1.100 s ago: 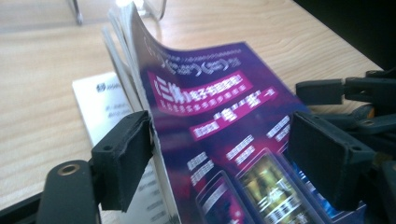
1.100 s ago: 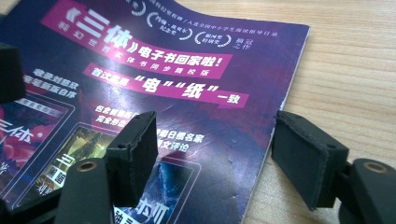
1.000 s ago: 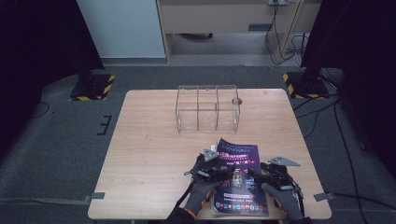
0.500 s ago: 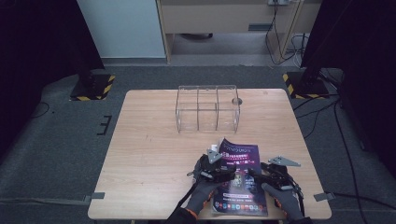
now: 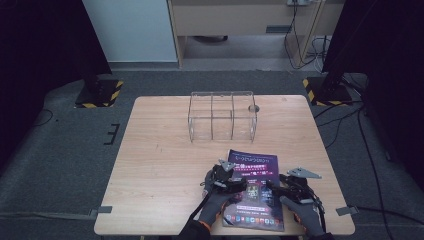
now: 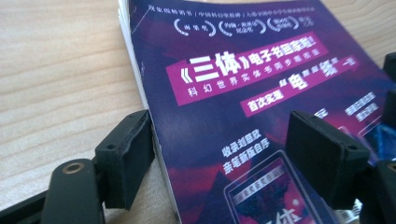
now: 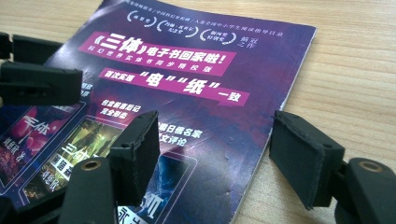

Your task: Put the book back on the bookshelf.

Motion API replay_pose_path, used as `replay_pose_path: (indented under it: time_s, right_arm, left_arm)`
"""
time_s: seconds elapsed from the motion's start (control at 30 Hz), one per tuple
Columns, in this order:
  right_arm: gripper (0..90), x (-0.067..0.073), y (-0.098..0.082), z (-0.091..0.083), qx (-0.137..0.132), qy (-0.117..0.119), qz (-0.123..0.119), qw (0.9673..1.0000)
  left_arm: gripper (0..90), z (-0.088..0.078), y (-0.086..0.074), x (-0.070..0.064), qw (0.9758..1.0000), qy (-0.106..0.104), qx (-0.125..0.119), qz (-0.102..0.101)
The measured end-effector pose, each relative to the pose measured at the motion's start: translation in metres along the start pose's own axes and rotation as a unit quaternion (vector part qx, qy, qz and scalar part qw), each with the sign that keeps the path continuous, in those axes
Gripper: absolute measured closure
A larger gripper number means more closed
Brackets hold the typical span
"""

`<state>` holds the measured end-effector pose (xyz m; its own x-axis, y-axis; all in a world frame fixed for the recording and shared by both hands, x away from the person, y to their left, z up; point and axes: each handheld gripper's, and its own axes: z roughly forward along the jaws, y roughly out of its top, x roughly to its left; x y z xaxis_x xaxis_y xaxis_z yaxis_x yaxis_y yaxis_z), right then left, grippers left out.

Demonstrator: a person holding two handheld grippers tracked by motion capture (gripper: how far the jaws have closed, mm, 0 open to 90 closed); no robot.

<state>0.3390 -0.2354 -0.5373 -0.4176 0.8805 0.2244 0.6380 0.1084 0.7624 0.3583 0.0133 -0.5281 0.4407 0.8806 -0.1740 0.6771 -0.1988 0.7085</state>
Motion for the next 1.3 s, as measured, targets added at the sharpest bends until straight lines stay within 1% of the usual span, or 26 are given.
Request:
replay_pose_path:
  time_s: [0.13, 0.17, 0.2, 0.23, 0.27, 0.3, 0.33, 0.4, 0.43, 0.5, 0.57, 0.7, 0.8, 0.9, 1.0, 1.07, 1.13, 1.17, 1.23, 1.27, 1.3]
  right_arm:
    - [32.9, -0.001, 0.0, 0.0, 0.001, 0.003, 0.001, 1.0]
    - [32.9, -0.001, 0.0, 0.0, 0.001, 0.003, 0.001, 1.0]
    - [32.9, -0.001, 0.0, -0.001, 0.001, 0.005, 0.002, 1.0]
    - [32.9, -0.001, 0.0, 0.0, -0.001, 0.004, 0.0, 1.0]
    - [32.9, -0.002, 0.0, 0.0, -0.001, 0.005, 0.002, 1.0]
    - [32.9, -0.002, 0.0, 0.0, -0.001, 0.005, 0.001, 1.0]
    - [32.9, -0.002, 0.0, 0.0, 0.0, 0.005, 0.002, 1.0]
    - [32.9, -0.002, 0.0, -0.001, 0.0, 0.006, 0.004, 1.0]
    - [32.9, -0.002, 0.0, -0.001, -0.001, 0.006, 0.004, 1.0]
    - [32.9, -0.001, 0.0, -0.001, 0.0, 0.006, 0.005, 1.0]
    - [32.9, -0.002, 0.0, -0.001, 0.0, 0.006, 0.006, 1.0]
    - [32.9, -0.002, 0.0, -0.001, -0.001, 0.006, 0.008, 0.9999]
    - [32.9, -0.002, 0.0, -0.001, -0.001, 0.005, 0.008, 1.0]
    - [32.8, -0.002, 0.0, -0.001, -0.001, 0.004, 0.008, 1.0]
    - [32.7, -0.003, 0.0, -0.001, -0.004, 0.002, 0.012, 0.9999]
    - [32.6, -0.003, 0.0, -0.001, -0.004, 0.0, 0.013, 0.9999]
    - [32.6, -0.004, 0.0, -0.001, -0.003, -0.002, 0.012, 0.9999]
    - [32.5, -0.004, 0.0, -0.001, -0.004, -0.003, 0.013, 0.9999]
    - [32.6, -0.004, 0.0, -0.001, -0.003, -0.003, 0.013, 0.9999]
    - [32.6, -0.004, 0.0, -0.001, -0.004, -0.003, 0.011, 0.9999]
    - [32.6, -0.005, 0.0, -0.001, -0.004, -0.002, 0.011, 0.9999]
  left_arm:
    - [23.0, 0.0, 0.0, -0.001, 0.9999, 0.007, 0.004, 0.013]
    - [23.6, -0.001, -0.001, -0.003, 0.9998, 0.014, 0.01, 0.012]
    - [24.0, 0.0, -0.001, -0.004, 0.9996, 0.021, 0.009, 0.019]
    - [22.9, 0.001, -0.002, -0.004, 0.9994, 0.024, 0.006, 0.024]
    - [21.1, 0.001, -0.002, -0.003, 0.9994, 0.026, 0.005, 0.021]
    - [21.0, 0.001, -0.001, -0.003, 0.9993, 0.033, 0.003, 0.018]
    - [20.8, 0.002, -0.001, -0.003, 0.9993, 0.034, 0.001, 0.018]
    - [20.5, 0.003, -0.003, -0.004, 0.9993, 0.031, -0.005, 0.021]
    - [20.8, 0.003, -0.003, -0.006, 0.9992, 0.022, -0.005, 0.033]
    - [17.9, 0.004, -0.005, -0.009, 0.9992, 0.025, -0.007, 0.032]
    - [14.2, 0.005, -0.006, -0.011, 0.999, 0.025, -0.009, 0.036]
    - [14.1, 0.004, -0.006, -0.013, 0.999, 0.029, -0.004, 0.034]
    - [14.2, 0.004, -0.003, -0.013, 0.999, 0.03, 0.009, 0.033]
    - [15.7, 0.003, -0.002, -0.014, 0.999, 0.032, 0.013, 0.027]
    - [21.5, -0.002, -0.003, -0.012, 0.9991, 0.027, 0.02, 0.026]
    - [27.3, -0.006, -0.005, -0.011, 0.9994, 0.019, 0.02, 0.021]
    - [31.0, -0.009, -0.006, -0.009, 0.9996, 0.009, 0.02, 0.019]
    - [32.3, -0.009, -0.007, -0.005, 0.9999, -0.004, 0.012, 0.011]
    - [33.0, -0.011, -0.007, -0.001, 0.9996, -0.022, 0.01, -0.014]
    - [33.0, -0.011, -0.008, 0.0, 0.9995, -0.027, 0.007, -0.017]
    - [32.9, -0.011, -0.008, 0.0, 0.9995, -0.026, 0.007, -0.018]
